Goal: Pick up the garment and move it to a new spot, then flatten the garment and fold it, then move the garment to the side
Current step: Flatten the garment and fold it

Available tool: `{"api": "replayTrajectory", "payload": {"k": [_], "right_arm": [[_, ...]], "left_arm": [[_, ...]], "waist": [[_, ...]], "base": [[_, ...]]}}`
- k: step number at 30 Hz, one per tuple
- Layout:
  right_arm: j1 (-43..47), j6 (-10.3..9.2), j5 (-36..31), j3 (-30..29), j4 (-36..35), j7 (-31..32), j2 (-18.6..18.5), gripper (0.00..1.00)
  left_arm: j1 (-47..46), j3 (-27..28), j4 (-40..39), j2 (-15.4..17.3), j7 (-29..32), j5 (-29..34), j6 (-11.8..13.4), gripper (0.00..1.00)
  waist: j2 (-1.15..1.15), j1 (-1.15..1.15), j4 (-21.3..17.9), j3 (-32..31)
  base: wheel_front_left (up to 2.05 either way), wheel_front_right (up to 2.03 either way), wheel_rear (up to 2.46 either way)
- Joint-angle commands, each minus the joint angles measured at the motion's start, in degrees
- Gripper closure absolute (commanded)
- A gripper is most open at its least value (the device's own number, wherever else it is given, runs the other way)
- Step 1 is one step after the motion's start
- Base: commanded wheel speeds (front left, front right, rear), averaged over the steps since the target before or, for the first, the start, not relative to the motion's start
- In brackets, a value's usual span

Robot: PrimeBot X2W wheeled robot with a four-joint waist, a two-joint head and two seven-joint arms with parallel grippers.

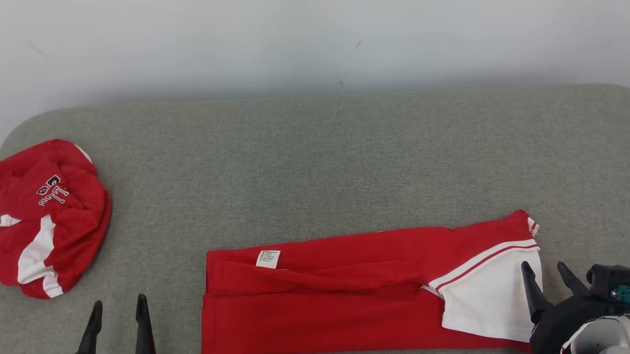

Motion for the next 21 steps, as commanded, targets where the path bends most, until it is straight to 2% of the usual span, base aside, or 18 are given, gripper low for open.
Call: {"api": "replayTrajectory", "payload": {"k": [1, 12, 13, 14, 15, 21], "right_arm": [[-0.92, -0.14, -0.31, 0.22, 1.37, 0.01, -0.41, 0.0], [-4.83, -0.14, -0.52, 3.04, 15.79, 2.58, -1.09, 0.0], [-5.14, -0.14, 0.08, 3.52, 16.6, 2.63, -0.84, 0.06], [-5.38, -0.14, 0.5, 4.31, 17.14, 2.61, -0.76, 0.76], [-5.56, -0.14, 1.11, 5.15, 17.7, 2.78, -0.79, 1.0], [-7.41, -0.22, 3.89, 6.64, 19.44, 2.09, -3.27, 1.0]], "left_arm": [[0.76, 0.15, -0.11, -0.47, -0.17, 0.65, -0.33, 0.0], [0.6, 0.7, -0.43, -1.7, -0.18, 1.84, -0.3, 0.0], [0.71, 0.74, -0.49, -1.77, -0.18, 1.87, -0.31, 0.0], [0.81, 0.77, -0.55, -1.81, -0.18, 1.91, -0.31, 0.0], [0.9, 0.85, -0.63, -1.86, -0.18, 1.91, -0.31, 0.0], [1.24, 0.95, -0.8, -2.2, -0.18, 2.47, -0.32, 0.0]], "waist": [[0.0, 0.0, 0.57, 0.29], [0.0, 0.0, 2.57, 0.44], [0.0, 0.0, 2.61, 0.42], [0.0, 0.0, 2.62, 0.41], [0.0, 0.0, 2.57, 0.38], [0.0, 0.0, 1.89, 0.15]], "base": [[0.0, 0.0, 0.0], [0.0, 0.0, 0.0], [0.0, 0.0, 0.0], [0.0, 0.0, 0.0], [0.0, 0.0, 0.0], [0.0, 0.0, 0.0]]}}
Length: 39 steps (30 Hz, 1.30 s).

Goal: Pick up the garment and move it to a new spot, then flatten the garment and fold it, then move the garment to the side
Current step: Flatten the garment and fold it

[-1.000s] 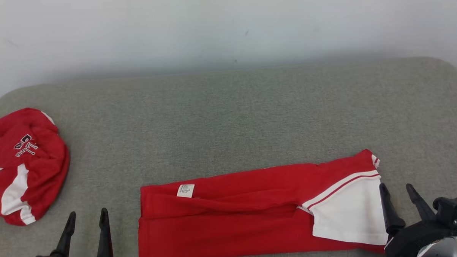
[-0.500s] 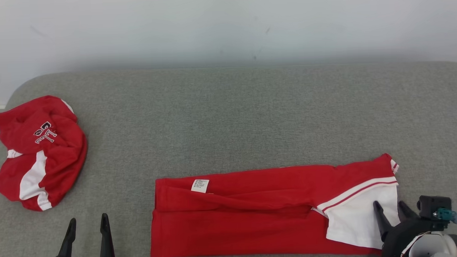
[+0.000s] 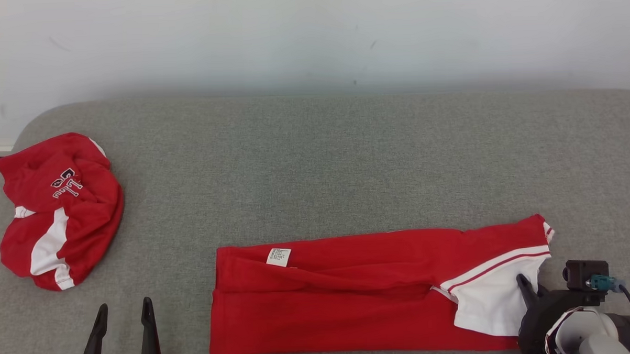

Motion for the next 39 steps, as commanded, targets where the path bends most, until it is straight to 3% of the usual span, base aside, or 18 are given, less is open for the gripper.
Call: {"api": "replayTrajectory", "payload": {"k": [1, 9, 14, 19, 32, 39], "right_arm": [[-0.09, -0.33, 0.57, -0.51, 1.6, 0.16, -1.45, 1.0], [-1.63, -0.26, -0.31, -5.8, 3.09, -1.74, -8.92, 1.0], [-2.14, -0.26, -2.1, -7.69, 1.2, -1.21, -10.64, 1.0], [-1.54, -0.25, -1.4, -6.48, -4.1, -0.14, -8.5, 1.0], [6.36, -0.24, 3.94, 3.44, -33.68, 8.4, 1.27, 1.0], [6.63, -0.24, 4.06, 10.42, -38.57, 10.33, 5.39, 1.0]], "left_arm": [[0.5, 0.07, -0.25, -0.28, -0.18, 0.35, 0.04, 0.0], [0.96, 0.19, -0.57, -0.63, -0.18, 0.55, 0.04, 0.0], [1.64, 0.55, -0.78, -0.86, -0.18, 0.46, 0.04, 0.0], [2.3, 0.77, -0.9, -1.06, -0.18, 0.3, 0.04, 0.0], [1.47, -0.25, -0.69, -1.23, -0.18, 0.52, 0.04, 0.0], [0.6, -1.26, -0.07, -0.89, -0.18, -0.04, 0.04, 0.0]], "waist": [[0.0, 0.0, -0.3, -0.11], [0.0, 0.0, -1.34, -0.66], [0.0, 0.0, -2.58, -0.93], [0.0, 0.0, -3.71, -1.3], [0.0, 0.0, -3.81, -1.52], [0.0, 0.0, -1.03, -1.02]], "base": [[0.0, 0.0, 0.0], [0.0, 0.0, 0.0], [0.0, 0.0, 0.0], [0.0, 0.0, 0.0], [0.0, 0.0, 0.0], [0.0, 0.0, 0.0]]}}
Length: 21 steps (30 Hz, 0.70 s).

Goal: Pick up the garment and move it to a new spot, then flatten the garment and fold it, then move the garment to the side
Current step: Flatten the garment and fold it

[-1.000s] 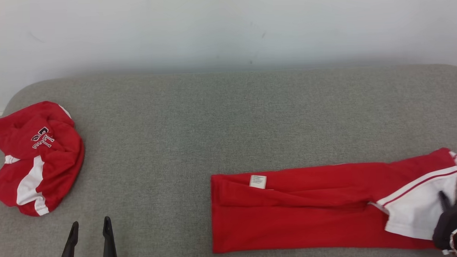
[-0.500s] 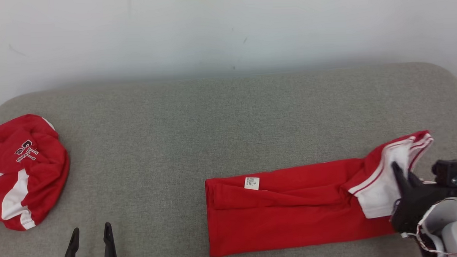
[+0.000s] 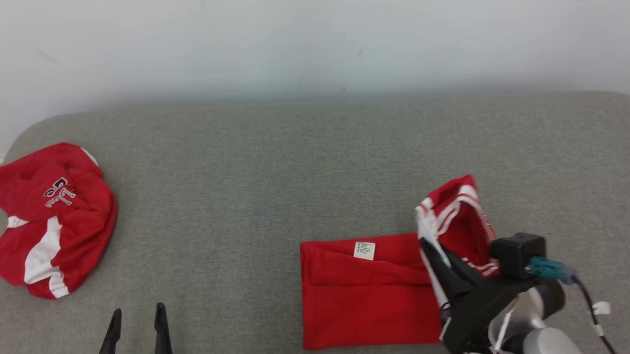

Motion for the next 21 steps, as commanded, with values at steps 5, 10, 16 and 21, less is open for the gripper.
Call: {"api": "replayTrajectory", "payload": {"k": [5, 10, 16, 21], "right_arm": [[-2.56, -0.14, -0.25, 4.65, 2.89, -0.64, 2.79, 1.0], [-4.59, -0.14, -0.81, 7.47, 7.65, -1.84, 4.47, 1.0], [-6.19, -0.14, -1.46, 9.22, 14.67, -3.65, 5.95, 1.0], [-7.84, -0.14, -2.19, 10.11, 19.05, -6.35, 6.65, 0.06]], "left_arm": [[-1.59, -1.57, 1.04, 0.06, -0.18, -0.44, 0.05, 0.0], [-2.47, -3.08, 2.0, -0.19, -0.18, -0.62, 0.05, 0.0], [-3.18, -4.45, 2.9, -0.39, -0.18, -0.98, 0.05, 0.0], [-3.42, -4.61, 3.41, -0.47, -0.18, -1.25, 0.05, 0.0]], "waist": [[-0.01, 0.0, 3.73, 0.7], [-0.01, 0.0, 6.03, 0.64], [-0.01, 0.0, 7.76, 0.56], [-0.01, 0.0, 8.16, 0.47]], "base": [[0.0, 0.0, 0.0], [0.0, 0.0, 0.0], [0.0, 0.0, 0.0], [0.0, 0.0, 0.0]]}}
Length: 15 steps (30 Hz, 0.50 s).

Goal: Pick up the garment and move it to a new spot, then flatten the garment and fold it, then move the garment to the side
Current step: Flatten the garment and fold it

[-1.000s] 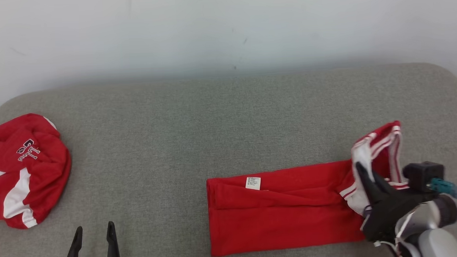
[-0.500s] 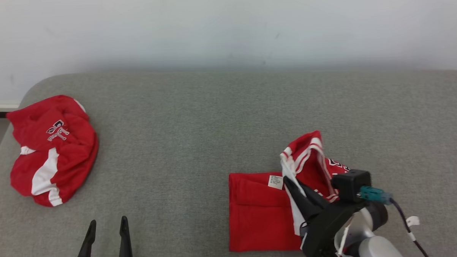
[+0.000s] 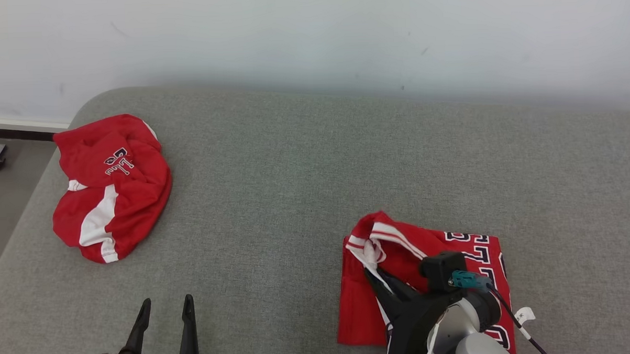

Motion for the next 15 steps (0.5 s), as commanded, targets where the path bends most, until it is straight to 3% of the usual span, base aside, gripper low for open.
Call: {"api": "replayTrajectory", "payload": {"k": [1, 9, 15], "right_arm": [[-1.04, -0.14, -0.13, 0.45, 0.7, -1.64, 0.57, 0.0], [-2.68, -0.14, 0.59, 1.63, -2.48, -6.45, -2.44, 0.0], [-1.17, -0.14, 0.32, -2.26, -8.3, -9.32, -5.07, 0.0]], "left_arm": [[-0.53, 0.12, 0.16, -0.1, -0.18, -0.6, 0.05, 0.0], [0.27, 1.22, 0.15, 0.07, -0.18, -0.63, 0.05, 0.0], [0.86, 2.34, -0.25, 0.63, -0.18, -0.62, 0.05, 0.0]], "waist": [[0.0, 0.0, -0.03, -0.07], [0.0, 0.0, -1.73, -0.42], [0.0, 0.0, -3.61, -1.0]], "base": [[0.0, 0.0, 0.0], [0.0, 0.0, 0.0], [0.0, 0.0, 0.0]]}}
